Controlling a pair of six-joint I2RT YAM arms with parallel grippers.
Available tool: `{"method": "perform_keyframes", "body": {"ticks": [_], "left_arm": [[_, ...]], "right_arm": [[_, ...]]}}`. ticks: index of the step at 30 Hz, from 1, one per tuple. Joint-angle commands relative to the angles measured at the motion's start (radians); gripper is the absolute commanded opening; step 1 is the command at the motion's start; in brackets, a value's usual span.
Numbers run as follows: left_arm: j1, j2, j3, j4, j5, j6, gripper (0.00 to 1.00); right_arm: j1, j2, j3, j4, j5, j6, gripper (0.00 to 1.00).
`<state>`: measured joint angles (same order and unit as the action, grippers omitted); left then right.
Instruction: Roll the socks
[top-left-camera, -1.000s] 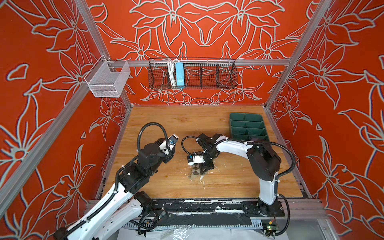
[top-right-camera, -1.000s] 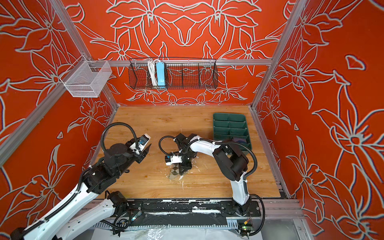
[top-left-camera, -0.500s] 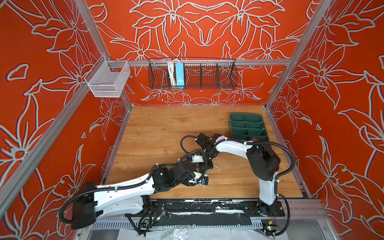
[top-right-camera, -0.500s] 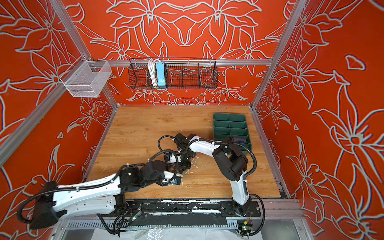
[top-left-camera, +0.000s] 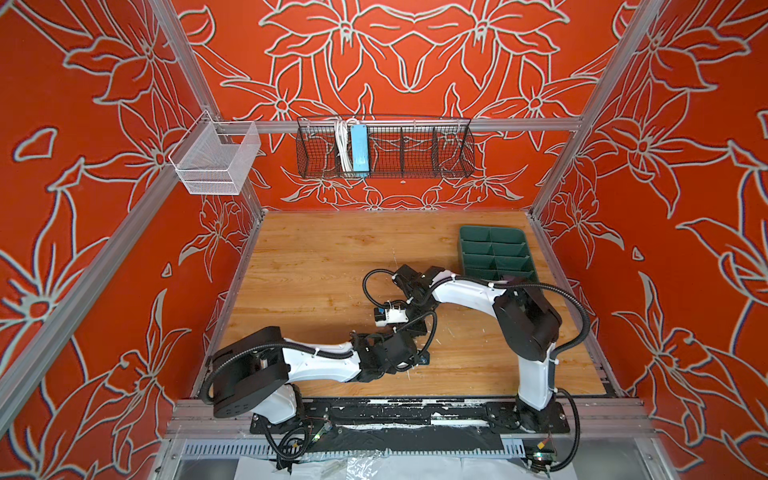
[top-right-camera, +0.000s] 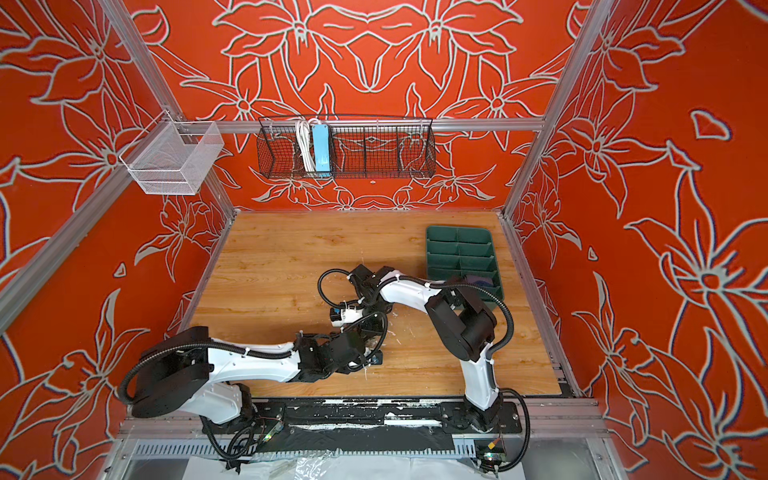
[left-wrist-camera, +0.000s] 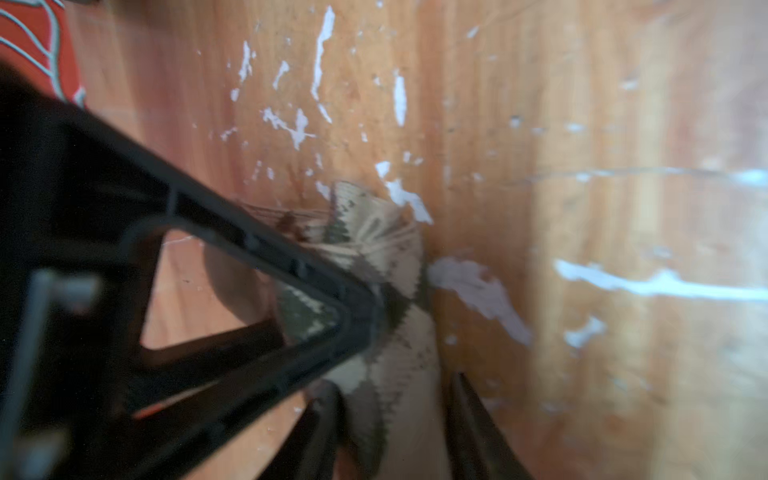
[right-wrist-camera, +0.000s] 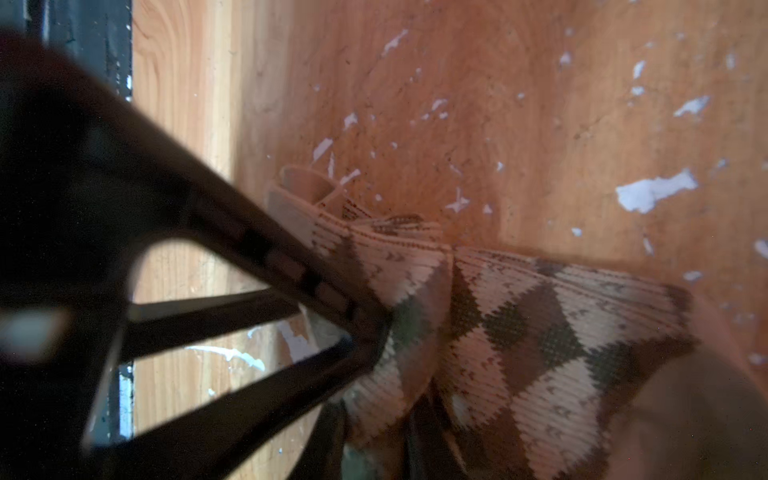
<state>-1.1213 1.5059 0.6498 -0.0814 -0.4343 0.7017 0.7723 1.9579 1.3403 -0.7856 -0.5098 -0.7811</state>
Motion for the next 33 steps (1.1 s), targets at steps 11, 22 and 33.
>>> {"method": "perform_keyframes", "body": {"ticks": [11, 22, 33], "left_arm": [[-0.005, 0.051, 0.004, -0.114, 0.038, -0.078, 0.00], [-0.003, 0.033, 0.020, -0.246, 0.128, -0.037, 0.00], [0.136, 0.165, 0.314, -0.574, 0.469, -0.070, 0.00]], "right_arm": [[-0.122, -0.202, -0.181, 0.227, -0.068, 0.081, 0.18], [-0.336, -0.476, -0.373, 0.563, -0.049, 0.390, 0.30], [-0.411, -0.843, -0.644, 1.067, 0.243, 0.637, 0.51]]}}
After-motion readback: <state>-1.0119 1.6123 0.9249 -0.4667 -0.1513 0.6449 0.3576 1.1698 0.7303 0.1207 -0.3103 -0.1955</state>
